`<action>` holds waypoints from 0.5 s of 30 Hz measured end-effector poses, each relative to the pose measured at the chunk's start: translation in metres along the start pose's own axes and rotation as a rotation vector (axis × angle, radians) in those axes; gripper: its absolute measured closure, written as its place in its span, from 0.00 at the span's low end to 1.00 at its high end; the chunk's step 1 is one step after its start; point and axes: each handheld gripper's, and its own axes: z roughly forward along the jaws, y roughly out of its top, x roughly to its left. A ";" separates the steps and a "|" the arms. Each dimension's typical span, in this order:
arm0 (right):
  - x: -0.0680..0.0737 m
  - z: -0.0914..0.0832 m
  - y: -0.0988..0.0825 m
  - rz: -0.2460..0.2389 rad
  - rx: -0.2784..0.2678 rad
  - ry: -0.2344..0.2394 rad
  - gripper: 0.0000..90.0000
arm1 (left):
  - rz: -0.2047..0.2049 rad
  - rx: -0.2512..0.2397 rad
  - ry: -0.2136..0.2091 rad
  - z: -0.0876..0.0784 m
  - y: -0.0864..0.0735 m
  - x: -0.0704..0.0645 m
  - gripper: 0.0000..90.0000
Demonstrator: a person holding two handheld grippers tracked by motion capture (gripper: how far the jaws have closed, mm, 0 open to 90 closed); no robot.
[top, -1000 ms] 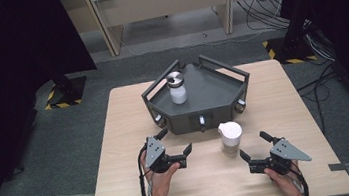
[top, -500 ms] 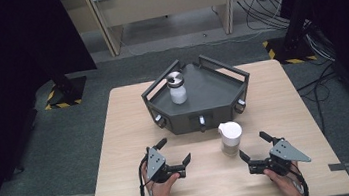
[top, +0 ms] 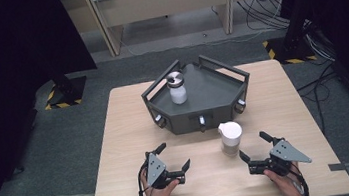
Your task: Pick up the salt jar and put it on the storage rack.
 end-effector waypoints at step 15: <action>0.001 0.000 0.000 -0.001 -0.002 0.001 0.00 | 0.001 0.009 -0.011 0.002 -0.001 -0.001 0.00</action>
